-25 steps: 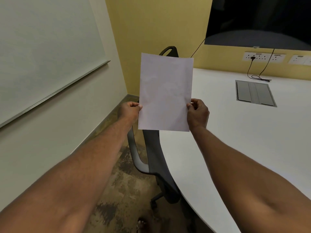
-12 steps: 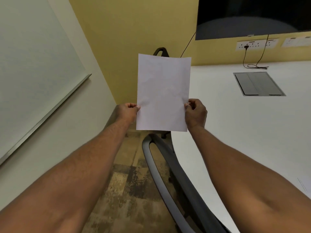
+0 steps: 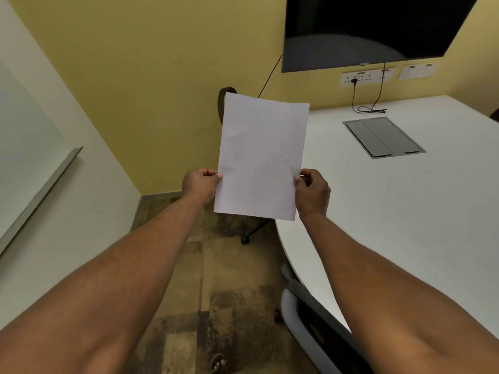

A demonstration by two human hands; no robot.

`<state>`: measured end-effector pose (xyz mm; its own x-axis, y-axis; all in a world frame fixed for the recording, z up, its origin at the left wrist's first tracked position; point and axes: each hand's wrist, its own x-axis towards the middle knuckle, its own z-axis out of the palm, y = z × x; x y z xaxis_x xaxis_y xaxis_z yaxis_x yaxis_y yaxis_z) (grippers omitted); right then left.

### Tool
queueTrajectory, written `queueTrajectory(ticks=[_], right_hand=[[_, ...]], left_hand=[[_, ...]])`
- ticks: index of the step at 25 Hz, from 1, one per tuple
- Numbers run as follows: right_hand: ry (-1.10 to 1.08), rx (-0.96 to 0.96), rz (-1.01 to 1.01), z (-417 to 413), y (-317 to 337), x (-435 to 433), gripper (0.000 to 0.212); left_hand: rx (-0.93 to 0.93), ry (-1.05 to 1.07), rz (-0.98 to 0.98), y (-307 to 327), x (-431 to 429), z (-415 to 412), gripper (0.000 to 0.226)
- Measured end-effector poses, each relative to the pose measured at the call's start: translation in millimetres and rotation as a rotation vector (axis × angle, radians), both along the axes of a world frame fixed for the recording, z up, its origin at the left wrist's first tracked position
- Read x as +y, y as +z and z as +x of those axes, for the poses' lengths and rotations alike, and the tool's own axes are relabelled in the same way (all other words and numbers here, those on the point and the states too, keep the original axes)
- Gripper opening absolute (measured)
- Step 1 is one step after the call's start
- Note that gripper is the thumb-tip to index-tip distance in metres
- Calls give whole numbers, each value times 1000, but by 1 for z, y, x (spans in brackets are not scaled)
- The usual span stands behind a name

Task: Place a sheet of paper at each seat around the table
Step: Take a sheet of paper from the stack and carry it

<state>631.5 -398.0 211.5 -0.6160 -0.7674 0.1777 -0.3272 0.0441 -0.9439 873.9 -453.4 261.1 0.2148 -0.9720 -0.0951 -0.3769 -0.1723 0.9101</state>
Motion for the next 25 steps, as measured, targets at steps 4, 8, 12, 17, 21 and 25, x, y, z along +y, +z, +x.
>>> queueTrajectory(ticks=[4,8,12,17,21,25], right_hand=[[-101,-14,10,39,2,-49,10],[-188,-14,6,57,10,-99,10],[-245,-6,-8,61,11,-149,8],[-319,-12,-28,39,5,-223,12],[-417,-43,-45,11,2,-299,12],[-494,-69,-64,-14,1,-359,13]], left_hand=[[-15,-139,-8,7,-79,31,17],[-32,-223,-14,16,-149,41,18],[-30,-277,-20,16,-222,33,19],[-24,-367,-66,15,-319,-1,19],[-38,-438,-75,17,-404,-45,14],[-62,-529,-74,22,-482,-90,13]])
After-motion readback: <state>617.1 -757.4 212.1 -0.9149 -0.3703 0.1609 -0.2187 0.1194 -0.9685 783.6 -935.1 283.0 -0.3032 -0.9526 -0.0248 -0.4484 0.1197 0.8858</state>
